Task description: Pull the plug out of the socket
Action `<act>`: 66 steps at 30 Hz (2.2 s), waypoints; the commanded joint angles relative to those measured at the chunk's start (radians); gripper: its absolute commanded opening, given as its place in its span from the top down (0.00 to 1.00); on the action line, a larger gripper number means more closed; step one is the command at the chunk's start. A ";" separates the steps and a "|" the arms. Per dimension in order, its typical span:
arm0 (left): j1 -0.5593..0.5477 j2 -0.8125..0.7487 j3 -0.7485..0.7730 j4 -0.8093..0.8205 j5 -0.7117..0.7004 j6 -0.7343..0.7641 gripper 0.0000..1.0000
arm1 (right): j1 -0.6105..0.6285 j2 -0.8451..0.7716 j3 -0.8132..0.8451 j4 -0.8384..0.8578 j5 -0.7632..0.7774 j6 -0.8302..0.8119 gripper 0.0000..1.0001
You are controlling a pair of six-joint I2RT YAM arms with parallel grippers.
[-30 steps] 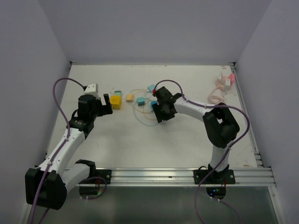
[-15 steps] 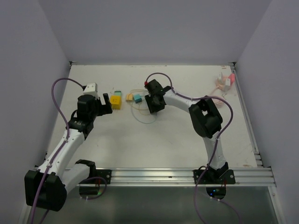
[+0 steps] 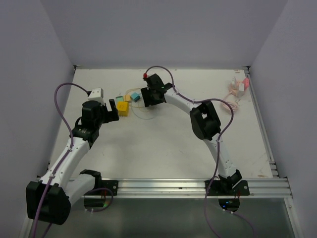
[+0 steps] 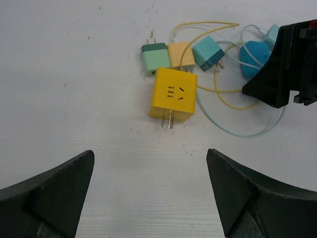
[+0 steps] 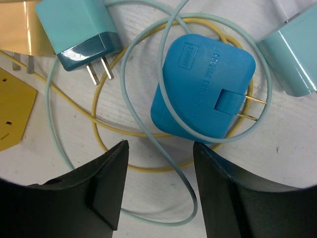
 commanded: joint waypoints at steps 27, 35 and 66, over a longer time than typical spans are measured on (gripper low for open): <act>-0.037 -0.043 -0.007 0.070 -0.015 0.036 0.02 | -0.573 -0.440 -0.390 -0.115 0.316 0.033 0.34; -0.052 -0.057 -0.005 0.072 -0.024 0.045 0.02 | -0.653 -0.348 -0.407 -0.139 0.256 0.080 0.39; -0.060 -0.060 -0.007 0.073 -0.007 0.042 0.02 | -0.308 -0.516 -0.835 -0.070 0.009 0.031 1.00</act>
